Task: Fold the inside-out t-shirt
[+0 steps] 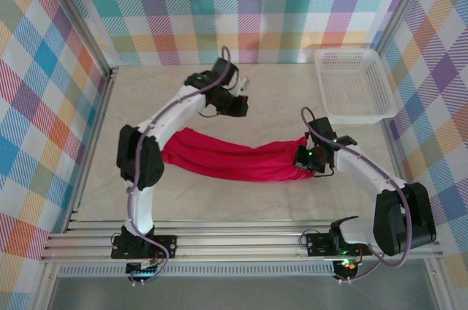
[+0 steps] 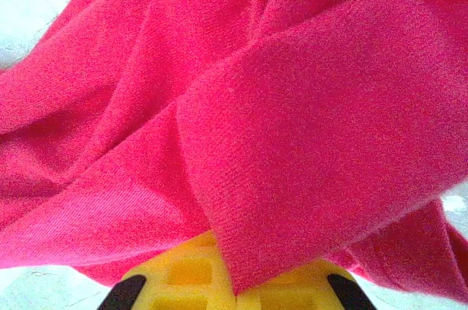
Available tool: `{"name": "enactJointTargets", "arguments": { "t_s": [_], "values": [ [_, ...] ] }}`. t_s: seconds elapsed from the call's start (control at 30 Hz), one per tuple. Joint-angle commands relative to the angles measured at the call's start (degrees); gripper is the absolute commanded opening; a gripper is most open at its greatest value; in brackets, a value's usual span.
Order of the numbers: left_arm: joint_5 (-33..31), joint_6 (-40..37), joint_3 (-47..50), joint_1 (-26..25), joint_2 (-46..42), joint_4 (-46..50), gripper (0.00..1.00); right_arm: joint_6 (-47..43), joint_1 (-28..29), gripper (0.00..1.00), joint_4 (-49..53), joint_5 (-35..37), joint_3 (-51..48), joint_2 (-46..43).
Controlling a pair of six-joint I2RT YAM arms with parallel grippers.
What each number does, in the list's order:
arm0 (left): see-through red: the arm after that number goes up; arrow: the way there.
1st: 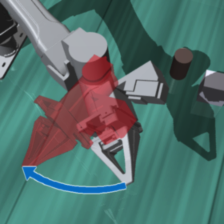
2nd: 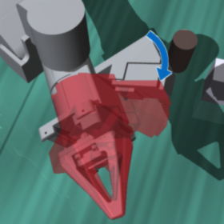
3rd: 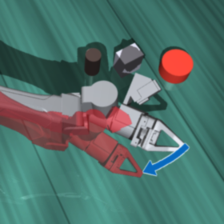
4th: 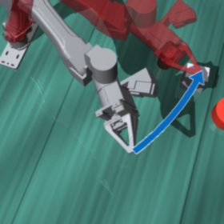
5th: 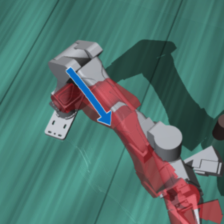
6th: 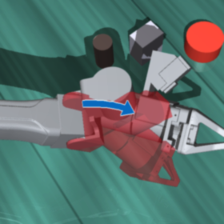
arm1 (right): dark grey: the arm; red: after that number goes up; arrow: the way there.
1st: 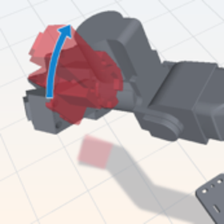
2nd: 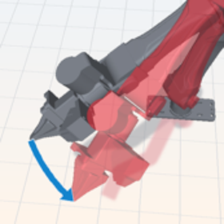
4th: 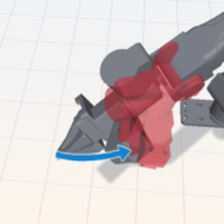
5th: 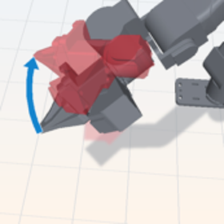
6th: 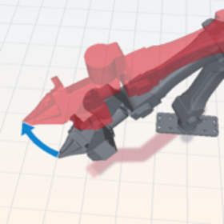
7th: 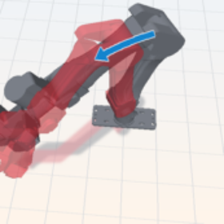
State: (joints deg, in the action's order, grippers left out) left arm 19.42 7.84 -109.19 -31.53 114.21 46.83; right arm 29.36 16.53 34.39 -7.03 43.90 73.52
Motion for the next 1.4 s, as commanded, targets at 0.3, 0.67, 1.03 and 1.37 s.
{"name": "enactJointTargets", "arguments": {
  "t_s": [0.3,0.67,1.03,1.37],
  "values": [
    [9.0,-18.1,11.5,-6.5,-4.4,-2.9,0.63,8.9,-0.1,0.0,-2.1,-5.5,-17.6,-16.2],
    [-9.6,-34.3,23.6,-13.7,-3.1,-16.9,0.75,7.5,0.0,0.0,-3.0,-6.4,-16.9,-13.3],
    [-6.2,-36.5,18.1,-14.6,5.7,-15.1,0.31,7.0,-0.1,0.0,-2.0,-6.3,-15.8,-14.3],
    [-2.1,-24.6,4.4,-6.6,1.9,-4.3,0.0,2.9,-0.3,0.0,-0.3,-1.5,-4.9,-9.2]
  ]
}}
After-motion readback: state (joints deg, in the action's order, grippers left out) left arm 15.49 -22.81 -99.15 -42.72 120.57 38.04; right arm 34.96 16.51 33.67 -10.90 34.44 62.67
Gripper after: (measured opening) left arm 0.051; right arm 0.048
